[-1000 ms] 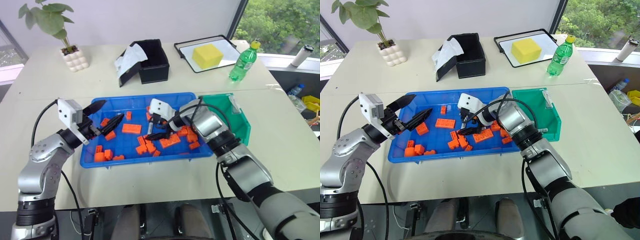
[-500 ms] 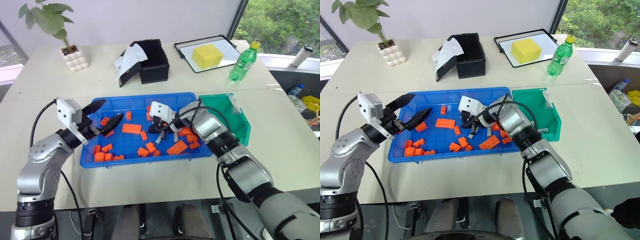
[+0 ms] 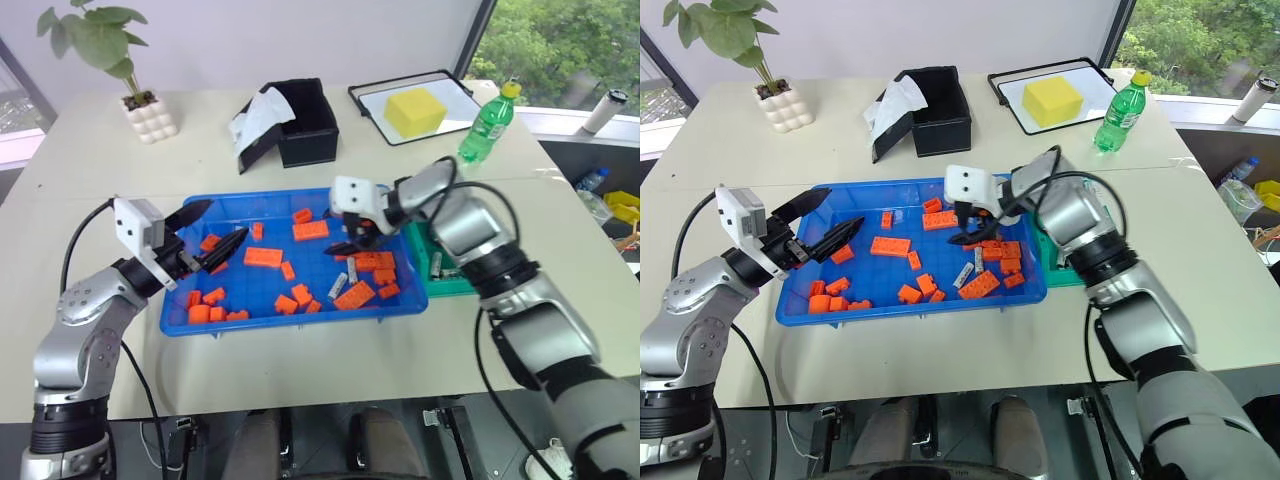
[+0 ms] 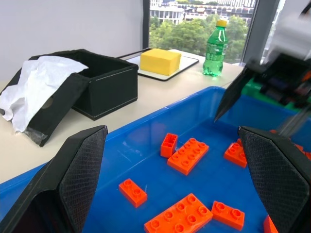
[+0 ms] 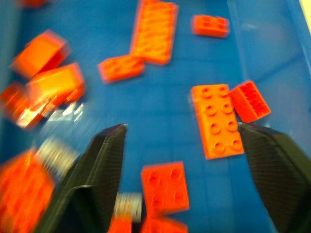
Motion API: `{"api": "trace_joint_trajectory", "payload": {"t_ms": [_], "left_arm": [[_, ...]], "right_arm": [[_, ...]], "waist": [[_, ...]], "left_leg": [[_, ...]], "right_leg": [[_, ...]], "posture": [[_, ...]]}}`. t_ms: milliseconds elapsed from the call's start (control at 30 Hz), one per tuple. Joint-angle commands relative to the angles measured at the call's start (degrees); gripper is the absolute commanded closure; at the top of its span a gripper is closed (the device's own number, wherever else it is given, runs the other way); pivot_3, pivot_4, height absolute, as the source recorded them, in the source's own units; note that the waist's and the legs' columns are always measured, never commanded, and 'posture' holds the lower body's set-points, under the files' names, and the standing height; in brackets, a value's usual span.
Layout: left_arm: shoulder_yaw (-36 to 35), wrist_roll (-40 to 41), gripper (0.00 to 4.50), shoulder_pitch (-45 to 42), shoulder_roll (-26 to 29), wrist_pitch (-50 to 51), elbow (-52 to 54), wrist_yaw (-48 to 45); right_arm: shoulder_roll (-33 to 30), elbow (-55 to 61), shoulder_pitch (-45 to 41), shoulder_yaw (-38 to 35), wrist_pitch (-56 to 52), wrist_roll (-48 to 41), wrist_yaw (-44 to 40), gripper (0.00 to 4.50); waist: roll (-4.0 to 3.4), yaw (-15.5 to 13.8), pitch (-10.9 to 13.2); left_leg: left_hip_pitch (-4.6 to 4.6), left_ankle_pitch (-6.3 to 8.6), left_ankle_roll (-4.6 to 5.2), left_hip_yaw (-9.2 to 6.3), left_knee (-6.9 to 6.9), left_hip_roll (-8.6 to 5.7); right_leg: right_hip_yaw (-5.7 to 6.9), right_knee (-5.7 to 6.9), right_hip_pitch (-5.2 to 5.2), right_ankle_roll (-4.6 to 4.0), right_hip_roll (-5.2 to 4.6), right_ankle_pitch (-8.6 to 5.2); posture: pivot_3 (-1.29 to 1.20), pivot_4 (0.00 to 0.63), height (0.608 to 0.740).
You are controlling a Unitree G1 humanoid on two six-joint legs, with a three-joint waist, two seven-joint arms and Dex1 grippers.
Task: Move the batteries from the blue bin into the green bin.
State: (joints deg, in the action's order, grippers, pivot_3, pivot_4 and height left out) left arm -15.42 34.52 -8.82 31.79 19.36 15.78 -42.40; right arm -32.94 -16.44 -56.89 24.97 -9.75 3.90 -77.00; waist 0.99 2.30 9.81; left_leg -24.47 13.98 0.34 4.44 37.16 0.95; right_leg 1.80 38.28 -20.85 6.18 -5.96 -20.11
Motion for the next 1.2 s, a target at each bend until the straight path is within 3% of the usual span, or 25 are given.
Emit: {"api": "trace_joint_trajectory", "payload": {"t_ms": [33, 600, 1000, 1100, 1200], "left_arm": [[-1.56, 0.91, 0.00, -0.23, 0.70, -0.86, 1.00, -0.64], [-1.69, 0.81, 0.00, 0.39, 0.52, -0.59, 1.71, 0.00], [-1.99, 1.74, 0.00, -0.24, 1.68, 0.07, 3.36, 0.88], [-2.02, 1.82, 0.00, -0.35, 1.85, 0.03, 3.62, 1.14], [-2.32, 2.14, 0.00, -0.17, 2.09, 0.19, 4.36, 1.54]], "right_arm": [[-3.16, 1.03, 0.16, -0.84, 11.49, -0.93, -4.84, 0.98], [3.01, -2.54, 4.42, 3.25, 22.44, 2.78, -3.57, 0.98], [6.23, -14.65, 3.27, 7.05, 30.64, 7.28, -4.54, 0.98], [7.04, -17.41, 2.57, 7.17, 31.80, 7.32, -5.70, 1.86], [7.57, -19.34, 1.82, 6.98, 32.63, 7.40, -6.43, 3.30]], "waist": [[0.00, 0.04, 0.00], [0.00, -0.08, 0.00], [0.01, -0.02, -0.01], [0.02, 0.02, -0.01], [0.02, 0.06, -0.01]], "left_leg": [[0.01, 0.00, 0.00, 0.00, 0.00, 0.00], [0.03, -0.01, -0.01, -0.03, 0.07, 0.04], [0.12, -0.01, -0.01, -0.05, 0.07, 0.04], [0.35, -0.01, -0.01, -0.06, 0.05, 0.04], [0.43, -0.01, -0.01, -0.06, 0.04, 0.04]], "right_leg": [[0.00, -0.03, 0.03, 0.00, 0.00, 0.00], [0.02, -0.04, 0.10, 0.00, -0.01, 0.00], [0.04, -0.05, 0.19, 0.00, 0.00, 0.00], [0.06, -0.07, 0.43, 0.00, 0.01, 0.00], [0.06, -0.08, 0.49, 0.00, 0.00, 0.00]], "posture": [[0.00, 0.150, 0.732], [0.00, 0.150, 0.732], [0.00, 0.150, 0.732], [0.00, 0.150, 0.732], [0.00, 0.150, 0.732]]}}
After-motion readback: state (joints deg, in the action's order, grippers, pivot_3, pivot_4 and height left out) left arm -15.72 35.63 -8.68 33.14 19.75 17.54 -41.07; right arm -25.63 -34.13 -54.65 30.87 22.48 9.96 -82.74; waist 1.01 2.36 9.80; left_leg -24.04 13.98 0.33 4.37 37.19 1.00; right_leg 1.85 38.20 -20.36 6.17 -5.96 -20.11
